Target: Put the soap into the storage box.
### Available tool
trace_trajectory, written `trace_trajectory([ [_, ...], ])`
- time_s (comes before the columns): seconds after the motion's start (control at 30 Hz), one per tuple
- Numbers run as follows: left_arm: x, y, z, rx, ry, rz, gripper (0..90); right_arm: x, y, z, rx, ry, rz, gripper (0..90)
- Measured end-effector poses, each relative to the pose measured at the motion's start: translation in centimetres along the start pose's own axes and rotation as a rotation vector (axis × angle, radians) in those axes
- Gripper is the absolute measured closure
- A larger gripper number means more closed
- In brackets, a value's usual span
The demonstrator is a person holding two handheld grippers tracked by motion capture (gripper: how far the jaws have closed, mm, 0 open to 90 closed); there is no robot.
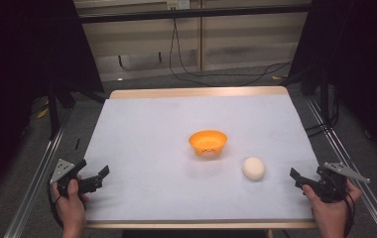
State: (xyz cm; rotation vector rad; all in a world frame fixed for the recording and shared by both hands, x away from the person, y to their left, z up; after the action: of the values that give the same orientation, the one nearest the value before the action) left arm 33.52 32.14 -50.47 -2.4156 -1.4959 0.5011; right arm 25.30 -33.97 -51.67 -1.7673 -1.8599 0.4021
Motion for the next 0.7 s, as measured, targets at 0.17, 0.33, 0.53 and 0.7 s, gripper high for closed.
trace_trajectory([
  [0.17,0.0,-0.1,0.0,-0.002,0.010,-0.005,1.4,0.0,0.1,-0.1,0.033,-0.002,-0.015,4.4],
  [0.33,0.0,0.0,0.0,0.001,0.004,-0.004,1.4,0.3,0.7,-0.1,0.117,-0.024,-0.011,5.3],
  [0.53,-0.1,0.0,0.0,0.002,0.002,0.000,1.4,1.0,1.3,-0.3,0.214,-0.057,-0.028,6.0],
  [0.7,-0.1,0.0,0.0,0.003,0.004,-0.002,1.4,1.7,1.5,-1.0,0.269,-0.081,-0.038,6.8],
])
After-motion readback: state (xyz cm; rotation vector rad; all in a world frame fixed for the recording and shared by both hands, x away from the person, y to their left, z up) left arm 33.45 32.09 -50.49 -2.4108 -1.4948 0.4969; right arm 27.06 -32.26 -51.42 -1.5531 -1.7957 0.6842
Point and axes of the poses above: each handheld gripper's, and its own axes: y roughly forward along the jaws, z roughly out of its underside, x roughly to its left, the point moved 6 cm from there along y, roughly forward along the jaws, and after that the axes turned 2 degrees about x, right-handed, at the moved point
